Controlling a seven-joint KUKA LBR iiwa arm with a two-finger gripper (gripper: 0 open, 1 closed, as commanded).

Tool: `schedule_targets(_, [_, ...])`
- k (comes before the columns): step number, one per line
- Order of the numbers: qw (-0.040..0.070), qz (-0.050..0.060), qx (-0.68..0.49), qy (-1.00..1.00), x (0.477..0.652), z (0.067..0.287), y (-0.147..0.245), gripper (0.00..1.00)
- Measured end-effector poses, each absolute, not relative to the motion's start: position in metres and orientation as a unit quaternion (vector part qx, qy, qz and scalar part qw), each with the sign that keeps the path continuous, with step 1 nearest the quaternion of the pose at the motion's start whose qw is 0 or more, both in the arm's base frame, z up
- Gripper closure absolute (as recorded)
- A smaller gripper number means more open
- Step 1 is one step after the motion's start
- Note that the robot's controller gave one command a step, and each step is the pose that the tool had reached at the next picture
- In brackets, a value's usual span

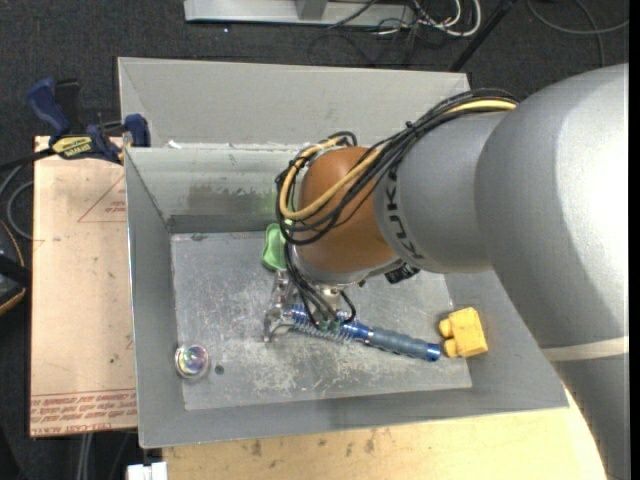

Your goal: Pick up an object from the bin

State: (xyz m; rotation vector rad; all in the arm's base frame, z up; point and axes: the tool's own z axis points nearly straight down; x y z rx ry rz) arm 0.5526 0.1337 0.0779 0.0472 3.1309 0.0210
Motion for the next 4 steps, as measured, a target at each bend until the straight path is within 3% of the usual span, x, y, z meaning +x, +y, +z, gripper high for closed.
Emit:
schedule_targets(1, [0.010,0.005,0.049,0.999,0.517,0.080,0.079,1.00])
schedule_targets(2, [0.006,0.000,0.055,0.998,0.526,0.196,0.024,1.00])
schedule_targets(3, [0.001,0.001,0.053,0.999,0.524,0.191,0.026,0.00])
schedule_targets(4, [0.005,0.002,0.118,0.993,0.512,0.074,0.019,0.00])
